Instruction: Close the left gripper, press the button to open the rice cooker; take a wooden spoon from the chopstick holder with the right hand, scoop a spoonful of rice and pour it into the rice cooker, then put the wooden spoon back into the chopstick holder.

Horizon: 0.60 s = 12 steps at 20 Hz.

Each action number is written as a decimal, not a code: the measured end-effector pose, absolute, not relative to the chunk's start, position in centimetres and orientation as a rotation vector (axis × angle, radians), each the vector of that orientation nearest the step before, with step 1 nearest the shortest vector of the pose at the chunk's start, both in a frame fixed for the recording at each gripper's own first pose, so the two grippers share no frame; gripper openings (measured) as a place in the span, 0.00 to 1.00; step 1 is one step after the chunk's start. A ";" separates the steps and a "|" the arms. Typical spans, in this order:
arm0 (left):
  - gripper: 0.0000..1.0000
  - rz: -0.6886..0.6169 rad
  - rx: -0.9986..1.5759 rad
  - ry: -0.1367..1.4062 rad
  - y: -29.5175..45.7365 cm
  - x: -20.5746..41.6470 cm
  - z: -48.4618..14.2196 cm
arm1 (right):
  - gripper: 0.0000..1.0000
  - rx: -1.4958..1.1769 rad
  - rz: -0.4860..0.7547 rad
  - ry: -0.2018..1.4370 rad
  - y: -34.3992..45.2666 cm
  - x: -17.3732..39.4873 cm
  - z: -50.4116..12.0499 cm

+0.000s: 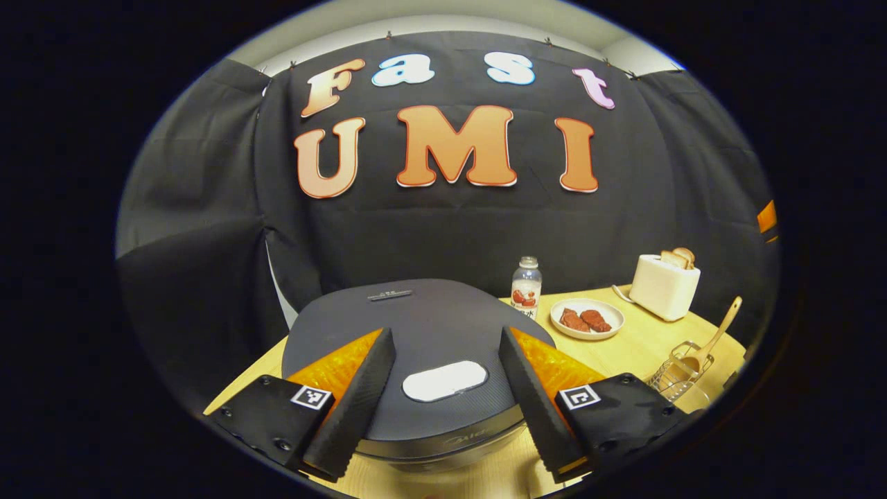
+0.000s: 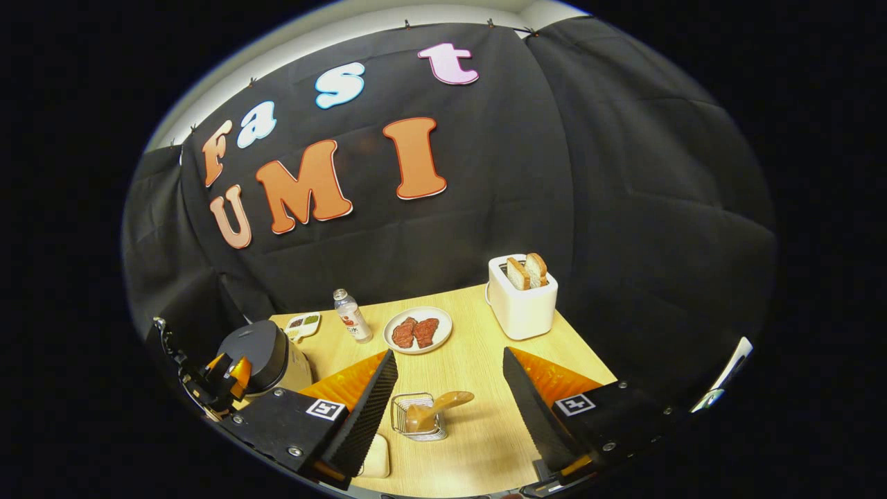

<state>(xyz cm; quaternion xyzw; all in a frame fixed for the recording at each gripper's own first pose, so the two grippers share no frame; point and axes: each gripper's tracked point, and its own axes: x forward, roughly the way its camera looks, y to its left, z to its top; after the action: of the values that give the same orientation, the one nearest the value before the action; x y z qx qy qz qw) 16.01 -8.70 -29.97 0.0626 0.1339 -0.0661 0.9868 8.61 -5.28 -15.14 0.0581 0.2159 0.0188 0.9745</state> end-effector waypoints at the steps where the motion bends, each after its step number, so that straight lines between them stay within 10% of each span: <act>1: 1.00 -0.132 0.130 0.279 -8.6 16.0 -30.1 | 0.95 0.125 0.040 0.438 -5.1 8.6 -15.3; 12: 1.00 -0.086 0.066 0.230 -4.9 17.4 -7.5 | 0.95 0.068 0.049 0.240 -4.9 8.6 -6.0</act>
<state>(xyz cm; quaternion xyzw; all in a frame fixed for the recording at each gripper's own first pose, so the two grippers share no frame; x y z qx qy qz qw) 17.37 -4.87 -7.48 0.0330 0.1146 -0.0427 0.9919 8.62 -4.89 -6.02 0.0341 0.1199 0.0243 0.9919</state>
